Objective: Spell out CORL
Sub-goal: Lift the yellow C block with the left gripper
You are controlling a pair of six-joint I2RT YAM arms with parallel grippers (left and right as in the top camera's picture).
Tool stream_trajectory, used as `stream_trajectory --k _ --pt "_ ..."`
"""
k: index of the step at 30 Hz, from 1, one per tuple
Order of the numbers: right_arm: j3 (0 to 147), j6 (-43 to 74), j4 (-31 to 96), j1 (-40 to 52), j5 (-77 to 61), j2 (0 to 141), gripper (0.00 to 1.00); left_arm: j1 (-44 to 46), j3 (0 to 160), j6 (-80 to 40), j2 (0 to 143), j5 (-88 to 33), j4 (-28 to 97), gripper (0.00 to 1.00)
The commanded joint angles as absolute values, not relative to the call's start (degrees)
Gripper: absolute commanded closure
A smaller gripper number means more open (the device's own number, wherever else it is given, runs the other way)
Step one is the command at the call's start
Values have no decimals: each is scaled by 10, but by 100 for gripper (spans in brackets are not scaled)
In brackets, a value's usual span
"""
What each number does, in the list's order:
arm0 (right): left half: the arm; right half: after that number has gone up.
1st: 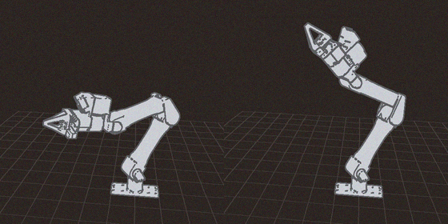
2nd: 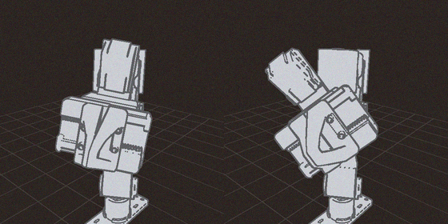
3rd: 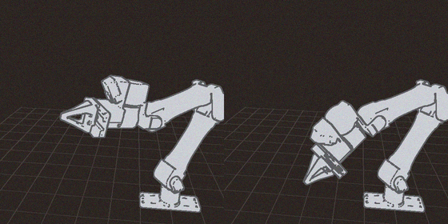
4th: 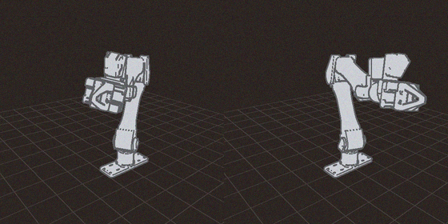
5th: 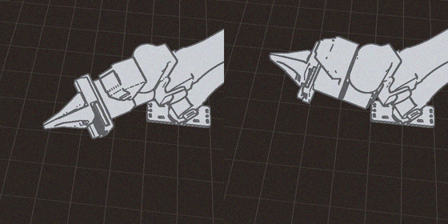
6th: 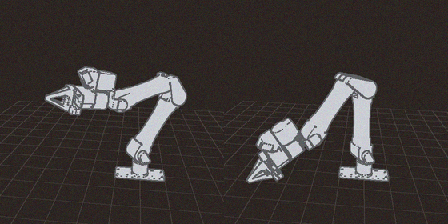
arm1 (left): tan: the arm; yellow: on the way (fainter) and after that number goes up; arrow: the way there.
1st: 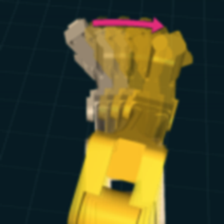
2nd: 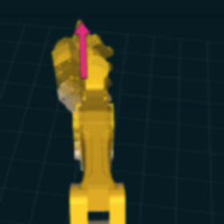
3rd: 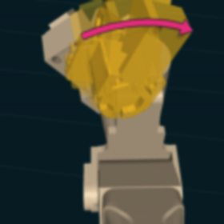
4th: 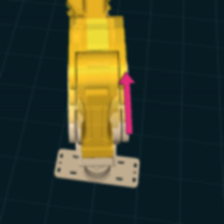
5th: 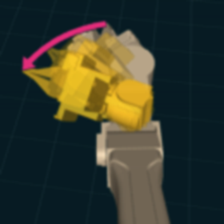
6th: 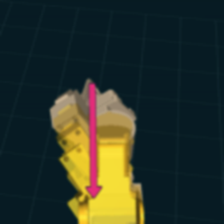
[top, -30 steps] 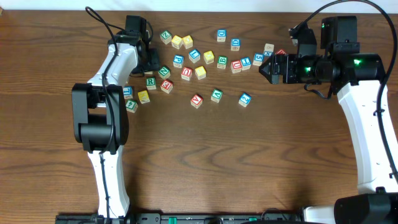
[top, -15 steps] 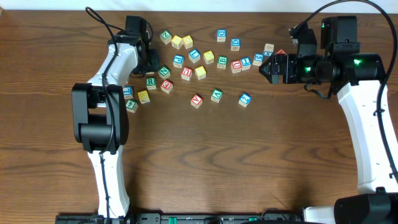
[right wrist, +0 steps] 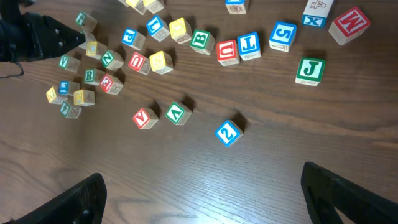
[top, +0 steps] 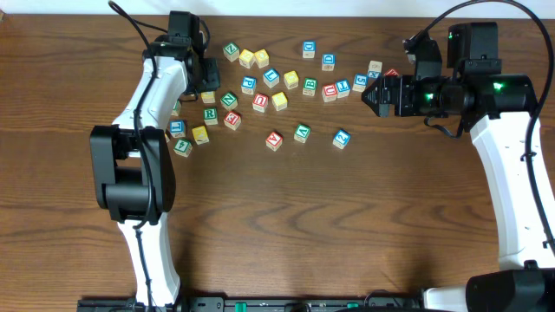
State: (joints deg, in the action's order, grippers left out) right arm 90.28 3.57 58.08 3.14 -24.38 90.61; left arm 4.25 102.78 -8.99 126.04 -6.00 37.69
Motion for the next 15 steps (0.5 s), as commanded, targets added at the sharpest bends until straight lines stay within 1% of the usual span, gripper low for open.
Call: stream_trajectory --k 1,2,4,6,15 --pt "917 27 583 35 -243 907 6 43 1024 -87 1253 -51 380 67" --pt "917 27 584 35 -243 907 6 43 1024 -87 1253 -48 380 63" --pt "917 27 585 35 -243 907 6 43 1024 -87 1253 -33 380 61" --pt "917 27 587 35 -243 907 6 43 1024 -87 1255 -22 380 56" --pt "917 27 588 35 -243 907 6 46 1024 -87 1293 -23 378 55"
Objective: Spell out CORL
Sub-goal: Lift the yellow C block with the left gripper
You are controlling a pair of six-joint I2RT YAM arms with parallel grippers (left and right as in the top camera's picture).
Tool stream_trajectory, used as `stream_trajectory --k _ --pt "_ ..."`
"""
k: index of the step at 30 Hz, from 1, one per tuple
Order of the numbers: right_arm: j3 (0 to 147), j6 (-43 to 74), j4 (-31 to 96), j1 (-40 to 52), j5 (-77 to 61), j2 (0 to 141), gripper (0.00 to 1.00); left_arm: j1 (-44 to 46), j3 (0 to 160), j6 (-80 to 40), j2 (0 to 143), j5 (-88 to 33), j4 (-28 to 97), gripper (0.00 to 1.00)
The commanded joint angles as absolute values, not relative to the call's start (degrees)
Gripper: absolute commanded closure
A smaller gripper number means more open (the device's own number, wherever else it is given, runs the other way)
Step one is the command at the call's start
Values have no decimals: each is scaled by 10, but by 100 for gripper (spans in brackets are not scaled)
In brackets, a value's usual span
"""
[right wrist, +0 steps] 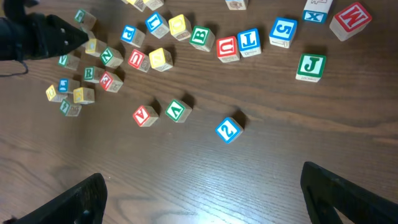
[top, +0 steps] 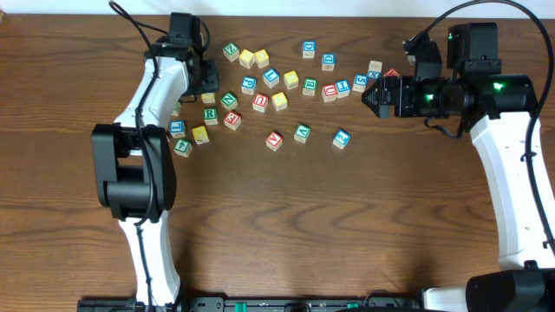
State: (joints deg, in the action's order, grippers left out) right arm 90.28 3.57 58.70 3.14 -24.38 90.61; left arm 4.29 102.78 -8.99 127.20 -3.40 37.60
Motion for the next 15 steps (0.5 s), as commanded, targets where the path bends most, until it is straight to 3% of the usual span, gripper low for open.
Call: stream_trajectory --k 1,10,15 --pt "917 27 588 35 -243 907 6 46 1024 -87 1294 -23 378 55" --pt "917 27 588 35 -243 907 6 46 1024 -87 1310 -25 373 56" --pt "915 27 588 35 -243 907 6 46 1024 -89 1313 -25 376 64"
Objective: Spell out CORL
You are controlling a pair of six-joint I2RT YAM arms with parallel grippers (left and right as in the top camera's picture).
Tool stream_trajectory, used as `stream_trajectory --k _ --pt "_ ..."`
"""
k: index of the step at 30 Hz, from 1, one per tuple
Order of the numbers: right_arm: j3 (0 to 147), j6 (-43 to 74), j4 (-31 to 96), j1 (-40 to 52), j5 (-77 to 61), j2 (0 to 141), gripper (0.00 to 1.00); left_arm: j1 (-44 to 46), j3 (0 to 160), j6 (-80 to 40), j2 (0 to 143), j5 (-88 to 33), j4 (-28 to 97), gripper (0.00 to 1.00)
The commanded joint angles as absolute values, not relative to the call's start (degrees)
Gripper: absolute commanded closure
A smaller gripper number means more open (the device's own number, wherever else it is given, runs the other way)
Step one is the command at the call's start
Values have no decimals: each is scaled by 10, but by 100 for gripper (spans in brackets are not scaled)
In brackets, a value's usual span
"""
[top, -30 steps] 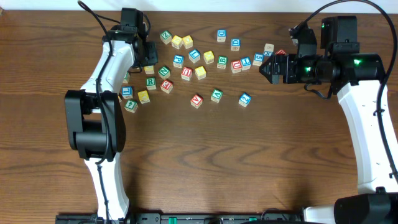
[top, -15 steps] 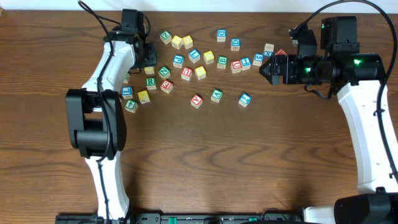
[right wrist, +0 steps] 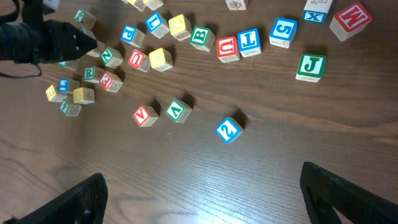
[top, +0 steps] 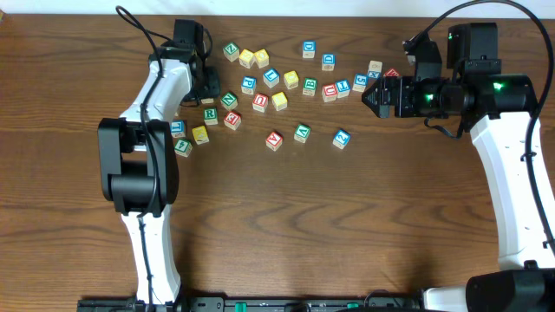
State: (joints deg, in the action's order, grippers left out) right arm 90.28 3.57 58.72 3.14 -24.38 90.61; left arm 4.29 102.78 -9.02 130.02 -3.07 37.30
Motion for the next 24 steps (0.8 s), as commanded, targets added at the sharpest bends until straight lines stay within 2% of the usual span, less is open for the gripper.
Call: stream_trajectory --k 1,2,5,11,24 --pt "914 27 588 35 -243 907 7 46 1024 -89 1313 -25 374 64" --pt "913 27 588 35 -243 907 6 46 1024 -89 1313 -25 374 69" --pt "911 27 587 35 -243 907 6 46 1024 -89 1313 -25 374 71" --pt "910 27 586 35 -239 907 6 46 1025 -89 1294 -25 379 71" --pt "910 27 580 35 -239 909 7 46 1025 -104 1138 -25 456 72"
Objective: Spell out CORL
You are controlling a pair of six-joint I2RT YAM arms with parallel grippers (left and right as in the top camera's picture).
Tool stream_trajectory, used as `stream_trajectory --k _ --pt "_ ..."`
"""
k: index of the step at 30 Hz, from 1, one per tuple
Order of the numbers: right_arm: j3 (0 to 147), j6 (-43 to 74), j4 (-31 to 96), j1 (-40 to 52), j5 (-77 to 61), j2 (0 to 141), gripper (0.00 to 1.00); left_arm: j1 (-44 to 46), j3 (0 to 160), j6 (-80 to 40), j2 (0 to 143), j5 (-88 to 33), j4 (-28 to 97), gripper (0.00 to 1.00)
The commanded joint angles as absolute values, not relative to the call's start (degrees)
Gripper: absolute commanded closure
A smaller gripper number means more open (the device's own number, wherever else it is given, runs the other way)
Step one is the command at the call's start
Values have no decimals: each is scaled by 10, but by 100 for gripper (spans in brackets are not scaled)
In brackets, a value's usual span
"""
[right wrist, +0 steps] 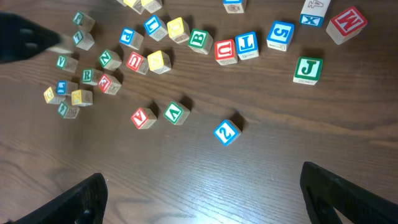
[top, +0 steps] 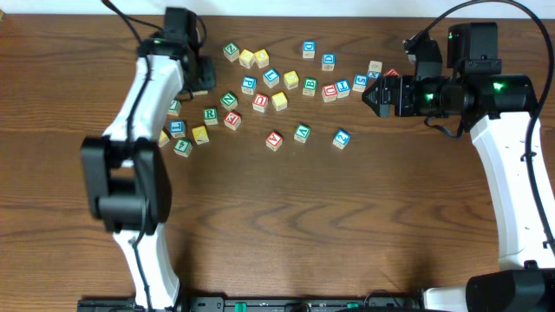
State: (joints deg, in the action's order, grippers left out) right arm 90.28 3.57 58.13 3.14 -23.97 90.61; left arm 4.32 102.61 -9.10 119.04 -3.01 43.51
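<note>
Lettered wooden blocks lie scattered across the far half of the table. In the right wrist view a blue L block point(right wrist: 247, 45) sits beside a red U block point(right wrist: 225, 50), and a green R block point(right wrist: 89, 76) lies in the left cluster. The C and O blocks are not readable. My left gripper point(top: 199, 78) is at the cluster's left edge, blurred, so its jaws cannot be read. My right gripper point(right wrist: 205, 205) hangs open and empty over bare wood, and it shows at the right end of the blocks point(top: 373, 94).
A blue 2 block point(right wrist: 226, 132), a red V block point(right wrist: 143, 117) and a green A block point(right wrist: 176, 112) lie nearest the front. A green J block point(right wrist: 308, 68) and a blue 5 block point(right wrist: 280, 34) lie at the right. The brown table point(top: 286, 225) stretches toward me.
My left arm has shifted: its gripper now sits slightly farther back and left of the cluster, blurred in the right wrist view. The right arm and most blocks are unchanged.
My left gripper stayed at the left edge of the block cluster through all the moments, shifting a little among the blocks there. Now it has drawn back slightly. My right gripper has stayed open at the right end throughout.
</note>
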Motion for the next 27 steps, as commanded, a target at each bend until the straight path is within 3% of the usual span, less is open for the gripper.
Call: stream_trajectory --k 1,9,27 --pt "910 27 579 35 -239 910 7 46 1025 -113 1125 -26 473 71" --pt "893 57 554 66 -240 942 8 46 1025 -117 1088 -81 640 72" --pt "891 133 484 263 -257 1118 15 49 1034 -112 1084 -96 674 76"
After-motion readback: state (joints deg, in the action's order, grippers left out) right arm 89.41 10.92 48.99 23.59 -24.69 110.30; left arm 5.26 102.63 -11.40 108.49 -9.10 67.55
